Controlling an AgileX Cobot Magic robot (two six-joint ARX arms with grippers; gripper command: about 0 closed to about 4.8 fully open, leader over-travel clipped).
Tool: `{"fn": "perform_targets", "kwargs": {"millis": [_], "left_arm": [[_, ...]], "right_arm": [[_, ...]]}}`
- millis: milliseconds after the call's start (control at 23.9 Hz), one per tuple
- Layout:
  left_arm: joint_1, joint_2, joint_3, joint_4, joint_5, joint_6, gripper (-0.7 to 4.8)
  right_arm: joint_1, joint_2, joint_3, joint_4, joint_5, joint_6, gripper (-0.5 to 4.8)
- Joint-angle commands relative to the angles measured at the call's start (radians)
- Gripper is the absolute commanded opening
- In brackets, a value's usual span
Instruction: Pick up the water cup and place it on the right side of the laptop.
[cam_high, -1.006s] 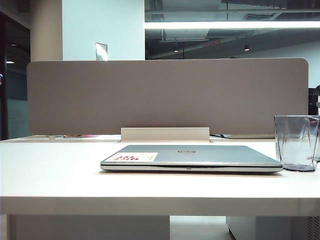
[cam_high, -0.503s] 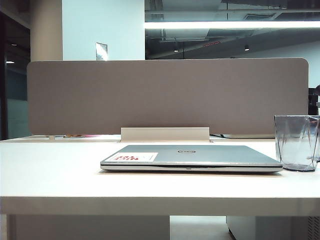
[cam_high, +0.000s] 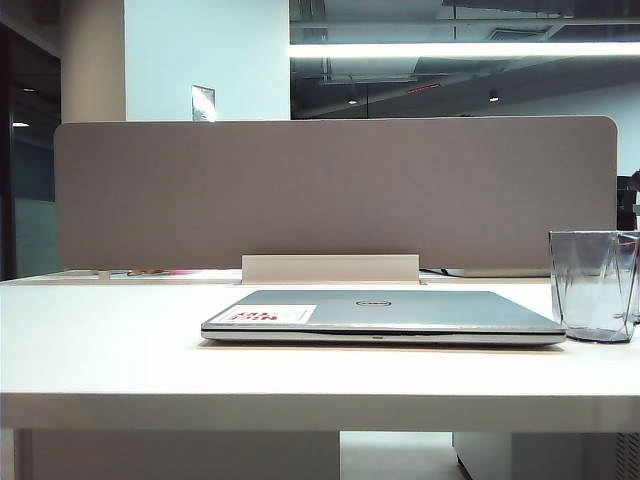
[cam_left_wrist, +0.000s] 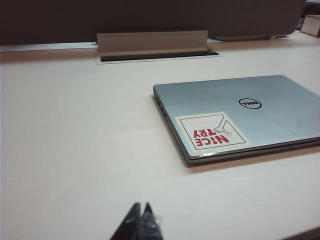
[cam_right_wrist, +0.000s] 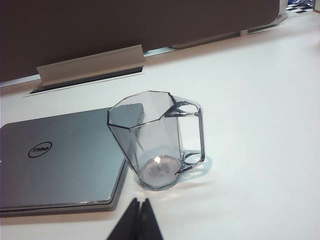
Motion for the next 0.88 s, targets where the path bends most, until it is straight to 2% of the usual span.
{"fn": "perform_targets", "kwargs": {"millis": [42, 210, 293, 503, 587, 880], "left_arm": [[-0.001, -0.023, 0.003, -0.002, 0.019, 0.005, -0.04], [-0.001, -0.023, 0.003, 0.003, 0.006, 0.038, -0.04], [0.0, -0.023, 0.003, 0.027, -0.047, 0.082, -0.04], [0.0, -0.023, 0.003, 0.066, -0.084, 0.139, -0.04], [0.0, -0.023, 0.002, 0.067, -0.14, 0.159, -0.05], [0.0, -0.023, 0.003, 0.059, -0.156, 0.162, -0.04]], "right_arm": [[-0.001, -0.002, -0.004, 0.01, -0.002, 0.0, -0.02], [0.0, -0.002, -0.004, 0.01, -0.002, 0.0, -0.02], [0.0, -0.002, -0.004, 0.01, -0.002, 0.0, -0.02], [0.0, -0.002, -0.004, 0.01, -0.002, 0.001, -0.02], [0.0, -0.002, -0.004, 0.01, -0.002, 0.007, -0.02], [0.0, -0.002, -0.004, 0.01, -0.005, 0.008, -0.02]]}}
